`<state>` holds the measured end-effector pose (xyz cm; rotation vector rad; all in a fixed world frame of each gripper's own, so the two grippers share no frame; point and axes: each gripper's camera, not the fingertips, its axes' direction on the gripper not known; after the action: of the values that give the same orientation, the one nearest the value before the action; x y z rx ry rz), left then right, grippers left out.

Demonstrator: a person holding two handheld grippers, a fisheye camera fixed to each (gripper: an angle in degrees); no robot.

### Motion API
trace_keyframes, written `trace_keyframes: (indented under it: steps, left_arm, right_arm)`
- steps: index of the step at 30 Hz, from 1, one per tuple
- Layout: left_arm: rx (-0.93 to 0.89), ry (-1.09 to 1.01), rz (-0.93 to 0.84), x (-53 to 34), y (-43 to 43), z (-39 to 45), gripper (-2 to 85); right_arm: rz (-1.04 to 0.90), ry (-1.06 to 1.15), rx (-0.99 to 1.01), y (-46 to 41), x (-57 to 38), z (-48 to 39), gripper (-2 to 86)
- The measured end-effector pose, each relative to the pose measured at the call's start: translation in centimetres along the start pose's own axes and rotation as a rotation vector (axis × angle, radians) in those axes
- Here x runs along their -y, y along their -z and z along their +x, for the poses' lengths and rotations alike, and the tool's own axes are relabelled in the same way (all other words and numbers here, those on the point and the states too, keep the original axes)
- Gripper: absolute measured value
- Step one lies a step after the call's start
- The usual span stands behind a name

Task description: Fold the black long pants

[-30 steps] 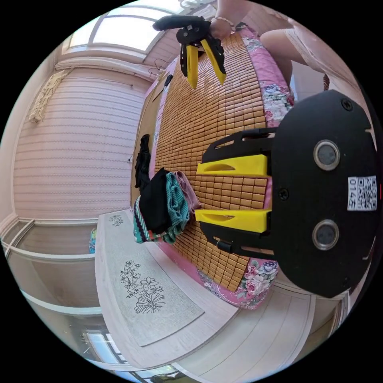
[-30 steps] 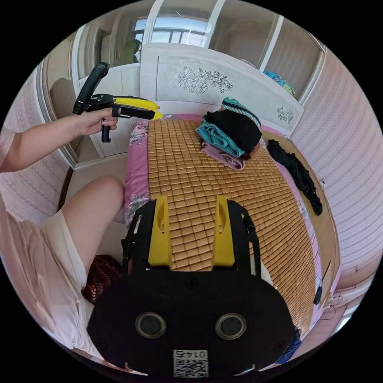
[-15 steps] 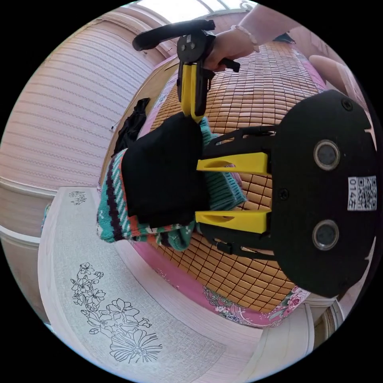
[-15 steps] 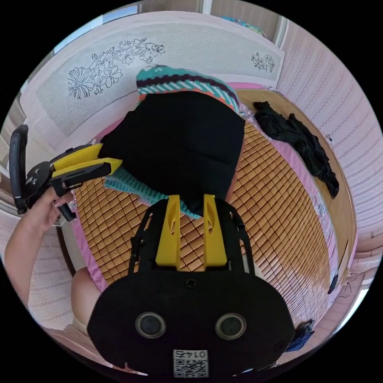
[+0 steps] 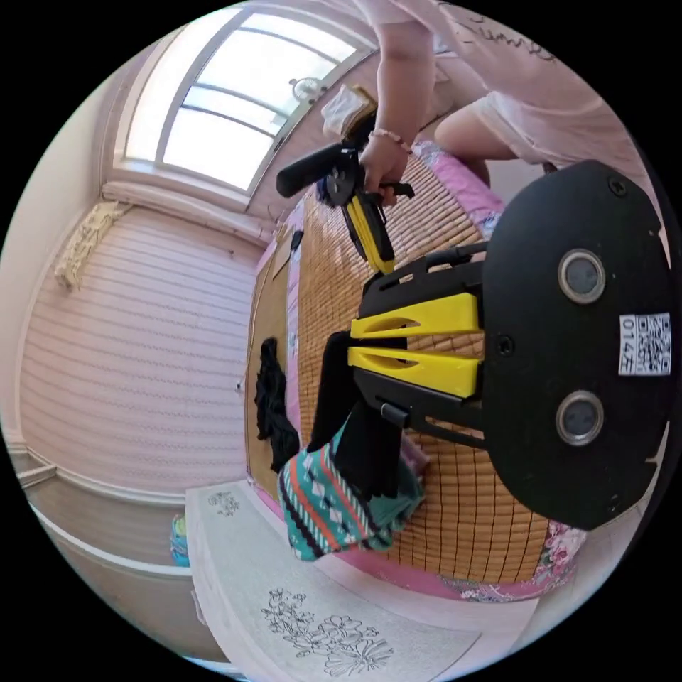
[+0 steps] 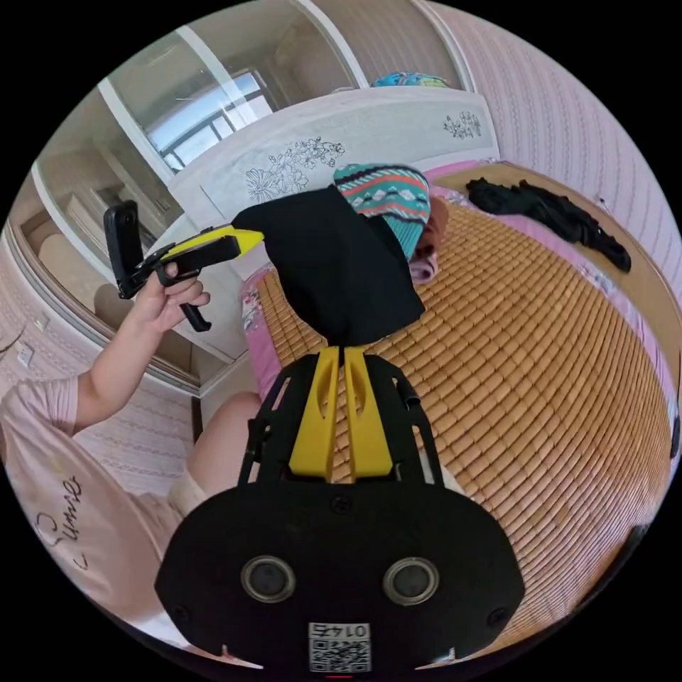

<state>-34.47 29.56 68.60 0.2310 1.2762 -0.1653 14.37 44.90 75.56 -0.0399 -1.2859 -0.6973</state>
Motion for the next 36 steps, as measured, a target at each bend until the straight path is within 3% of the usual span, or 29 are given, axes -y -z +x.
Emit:
trace_keyframes:
  steps: [3,7,11,17,21,24,26,28,32,36]
  left_arm:
    - [-0.212,0.072,-0.053,-8.0,-1.2,9.6,-0.4]
    - [-0.4,0.215,-0.299,-19.1,-7.4,18.0,-0.1]
    - [-0.49,0.219,-0.346,-21.2,-8.0,21.5,1.5]
    - [-0.26,0.181,-0.303,-20.2,-3.9,20.8,4.6]
    - [0.069,0.132,-0.342,-20.6,-2.3,17.7,9.7]
    - [0.135,0.152,-0.318,-20.6,-2.5,15.8,13.3]
    - [0.125,0.184,-0.345,-20.4,-3.9,15.1,14.7]
    - [0.12,0.196,-0.384,-20.0,-6.6,15.0,15.4]
    - [0.125,0.234,-0.419,-19.3,-10.8,15.0,14.4]
    - [0.135,0.228,-0.551,-19.3,-15.7,15.3,11.8]
  right_arm:
    - [-0.061,-0.099,-0.129,1.6,-13.4,-0.2,0.3]
    - [-0.243,-0.315,-0.3,2.8,-27.1,0.4,1.8]
    - [-0.185,-0.218,-0.441,5.2,-30.1,-3.3,8.3]
    - [-0.034,-0.082,-0.282,4.6,-26.6,-6.8,16.7]
    - [-0.195,0.152,-0.263,-0.5,-21.8,-10.2,21.1]
    - [-0.377,0.215,-0.295,-5.9,-19.5,-10.8,22.8]
    - [-0.485,0.221,-0.365,-8.8,-19.2,-10.2,19.8]
    - [-0.408,0.263,-0.569,-8.6,-19.5,-11.2,13.8]
    - [-0.384,0.229,-0.543,-5.7,-19.5,-11.2,6.7]
    - [-0.278,0.035,-0.348,2.3,-19.9,-7.9,4.3]
